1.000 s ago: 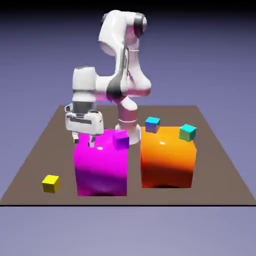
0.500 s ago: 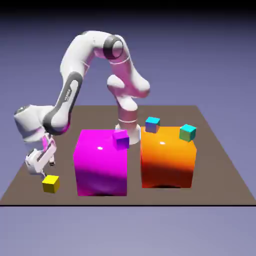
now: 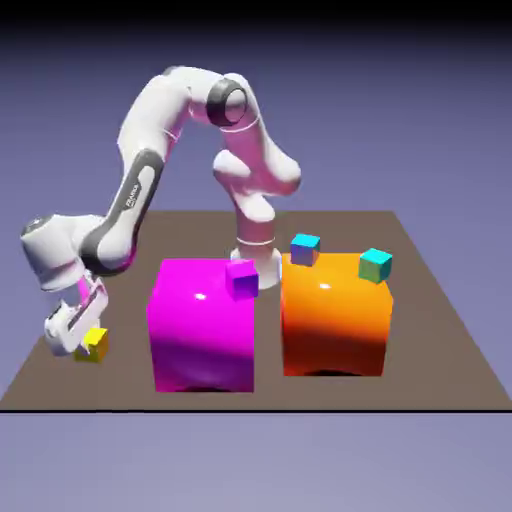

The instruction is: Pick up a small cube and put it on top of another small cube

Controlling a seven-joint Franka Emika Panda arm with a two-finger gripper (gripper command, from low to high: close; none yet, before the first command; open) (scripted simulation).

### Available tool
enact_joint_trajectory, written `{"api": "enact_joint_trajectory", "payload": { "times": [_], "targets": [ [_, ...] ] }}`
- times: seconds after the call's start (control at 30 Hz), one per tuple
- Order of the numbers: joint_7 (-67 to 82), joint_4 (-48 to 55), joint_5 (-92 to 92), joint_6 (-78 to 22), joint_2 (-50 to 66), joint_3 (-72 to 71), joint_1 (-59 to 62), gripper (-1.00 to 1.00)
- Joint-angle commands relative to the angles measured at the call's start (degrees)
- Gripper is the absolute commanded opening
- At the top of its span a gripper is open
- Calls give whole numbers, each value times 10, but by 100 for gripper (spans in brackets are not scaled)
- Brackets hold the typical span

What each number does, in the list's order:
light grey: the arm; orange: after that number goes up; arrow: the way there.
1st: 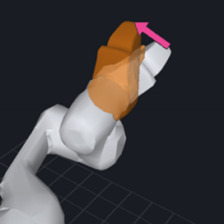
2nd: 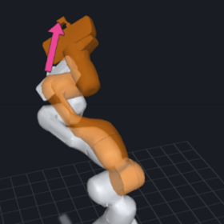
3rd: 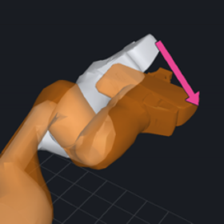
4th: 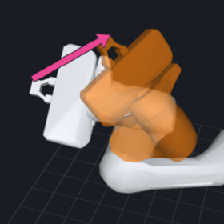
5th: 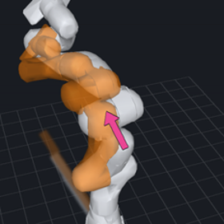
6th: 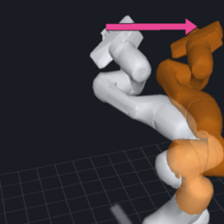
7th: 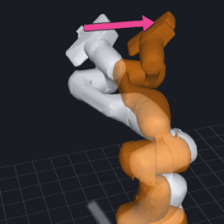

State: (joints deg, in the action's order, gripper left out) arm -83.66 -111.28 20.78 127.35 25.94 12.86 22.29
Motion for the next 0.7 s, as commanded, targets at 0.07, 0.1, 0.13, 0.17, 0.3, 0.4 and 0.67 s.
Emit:
{"api": "enact_joint_trajectory", "payload": {
  "times": [0.07,0.1,0.13,0.17,0.3,0.4,0.67],
  "targets": [
    [27,14,-27,-42,-29,13,-62,-100],
    [37,18,-35,-56,-39,17,-83,-100],
    [46,23,-44,-70,-49,21,-104,-100],
    [63,18,-54,-91,-69,13,-115,-100],
    [123,-9,-89,-163,-152,-31,-136,-100],
    [163,-36,-112,-211,-215,-71,-135,-100],
    [245,-86,-164,-312,-345,-146,-145,-100]
  ]
}}
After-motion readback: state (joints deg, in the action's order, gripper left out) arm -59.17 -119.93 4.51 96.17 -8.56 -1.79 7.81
